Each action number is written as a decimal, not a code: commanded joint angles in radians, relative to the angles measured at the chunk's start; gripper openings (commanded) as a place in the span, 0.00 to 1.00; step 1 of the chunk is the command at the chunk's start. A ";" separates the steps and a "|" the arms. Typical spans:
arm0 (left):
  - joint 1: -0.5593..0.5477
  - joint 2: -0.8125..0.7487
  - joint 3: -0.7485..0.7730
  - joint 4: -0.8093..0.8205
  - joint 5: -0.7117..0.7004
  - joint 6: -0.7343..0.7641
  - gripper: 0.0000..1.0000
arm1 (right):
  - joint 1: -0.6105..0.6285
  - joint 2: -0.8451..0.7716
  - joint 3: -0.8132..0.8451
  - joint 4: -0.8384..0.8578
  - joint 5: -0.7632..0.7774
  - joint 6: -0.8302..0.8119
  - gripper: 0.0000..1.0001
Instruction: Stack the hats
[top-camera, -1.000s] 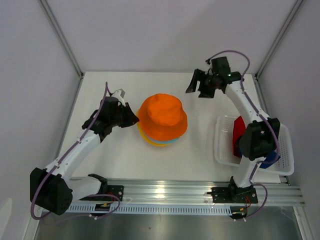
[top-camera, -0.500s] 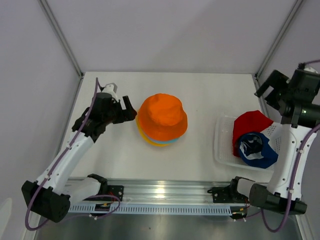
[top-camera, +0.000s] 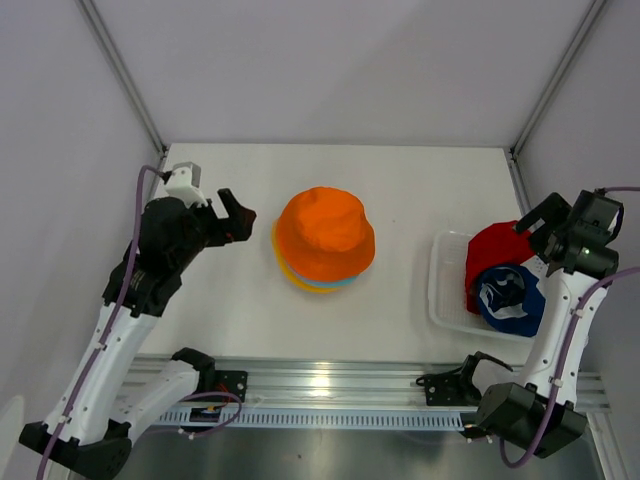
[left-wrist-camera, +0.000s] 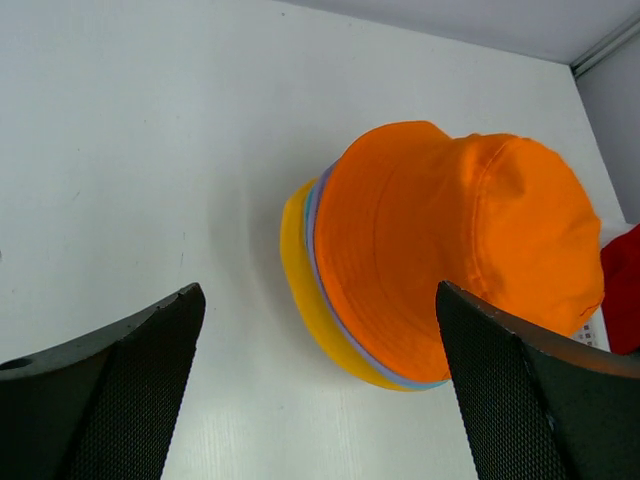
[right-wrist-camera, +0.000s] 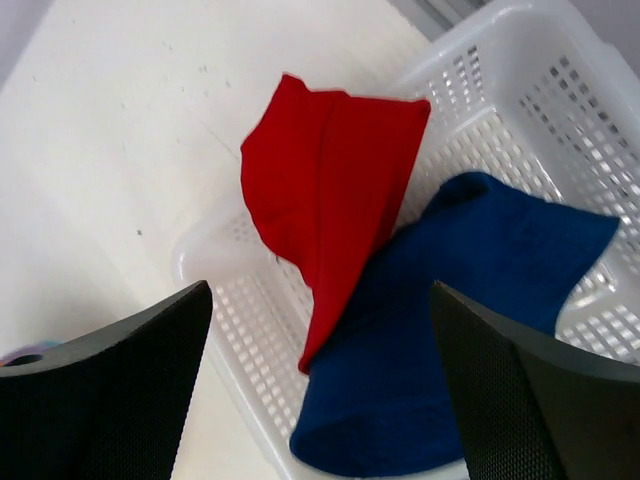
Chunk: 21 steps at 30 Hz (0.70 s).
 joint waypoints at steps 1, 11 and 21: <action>0.003 -0.023 -0.040 -0.019 -0.013 0.011 1.00 | -0.008 -0.001 -0.078 0.209 0.003 0.056 0.91; 0.009 -0.091 -0.077 0.023 -0.027 0.055 1.00 | -0.008 0.042 -0.281 0.418 0.064 0.067 0.78; 0.014 -0.049 -0.077 0.050 -0.013 0.043 0.99 | 0.033 0.151 -0.174 0.489 0.004 -0.013 0.00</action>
